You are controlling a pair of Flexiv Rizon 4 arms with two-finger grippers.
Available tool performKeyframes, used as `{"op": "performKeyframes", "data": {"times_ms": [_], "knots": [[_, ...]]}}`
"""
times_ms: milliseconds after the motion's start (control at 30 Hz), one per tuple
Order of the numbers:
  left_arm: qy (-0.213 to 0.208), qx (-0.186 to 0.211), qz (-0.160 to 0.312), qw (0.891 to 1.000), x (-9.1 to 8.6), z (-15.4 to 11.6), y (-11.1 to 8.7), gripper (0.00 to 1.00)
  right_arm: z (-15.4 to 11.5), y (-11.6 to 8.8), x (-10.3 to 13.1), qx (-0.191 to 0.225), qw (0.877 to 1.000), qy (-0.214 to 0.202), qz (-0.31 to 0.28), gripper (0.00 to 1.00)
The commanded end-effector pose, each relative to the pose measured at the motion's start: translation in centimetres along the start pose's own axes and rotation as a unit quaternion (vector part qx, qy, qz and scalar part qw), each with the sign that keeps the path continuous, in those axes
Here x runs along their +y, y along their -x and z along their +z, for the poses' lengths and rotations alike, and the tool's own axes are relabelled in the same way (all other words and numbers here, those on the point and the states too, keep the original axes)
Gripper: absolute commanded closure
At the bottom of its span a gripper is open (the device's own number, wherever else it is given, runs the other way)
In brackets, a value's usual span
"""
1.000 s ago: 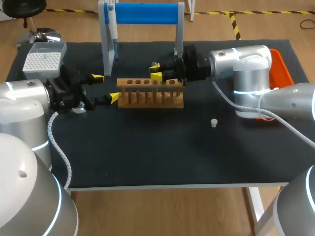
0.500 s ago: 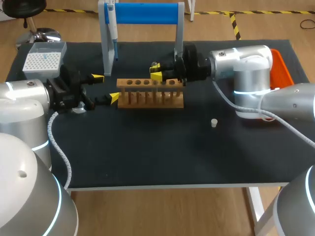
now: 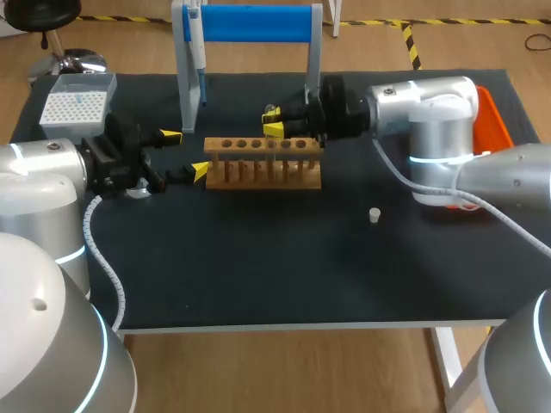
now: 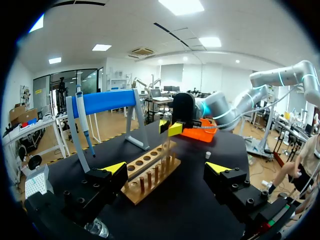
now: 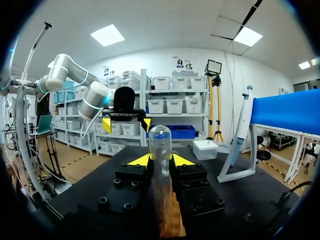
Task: Invert the test tube, pick up the pipette, mount the tip to pipette, aspirate from beaker and dispense into the tube, eject the tip, return the pipette, and cap with the stopper.
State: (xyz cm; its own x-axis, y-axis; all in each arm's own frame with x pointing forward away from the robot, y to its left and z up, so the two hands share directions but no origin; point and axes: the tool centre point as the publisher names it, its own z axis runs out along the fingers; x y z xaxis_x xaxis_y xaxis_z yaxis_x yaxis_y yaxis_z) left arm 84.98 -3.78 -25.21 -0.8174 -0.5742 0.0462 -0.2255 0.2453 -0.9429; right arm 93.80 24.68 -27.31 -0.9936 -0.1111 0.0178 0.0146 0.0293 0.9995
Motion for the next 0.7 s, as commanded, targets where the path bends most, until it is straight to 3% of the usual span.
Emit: {"op": "performKeyframes", "data": {"times_ms": [33, 700], "knots": [[-0.002, -0.003, 0.000, 1.000, 0.1, 0.1, -0.1, 0.00, -0.2, -0.1, 0.6, -0.002, 1.000, -0.003, -0.001, 1.00], [-0.002, -0.003, 0.000, 1.000, 0.1, 0.1, -0.1, 0.00, -0.2, 0.2, 2.4, -0.003, 1.000, -0.001, -0.010, 1.00]]}}
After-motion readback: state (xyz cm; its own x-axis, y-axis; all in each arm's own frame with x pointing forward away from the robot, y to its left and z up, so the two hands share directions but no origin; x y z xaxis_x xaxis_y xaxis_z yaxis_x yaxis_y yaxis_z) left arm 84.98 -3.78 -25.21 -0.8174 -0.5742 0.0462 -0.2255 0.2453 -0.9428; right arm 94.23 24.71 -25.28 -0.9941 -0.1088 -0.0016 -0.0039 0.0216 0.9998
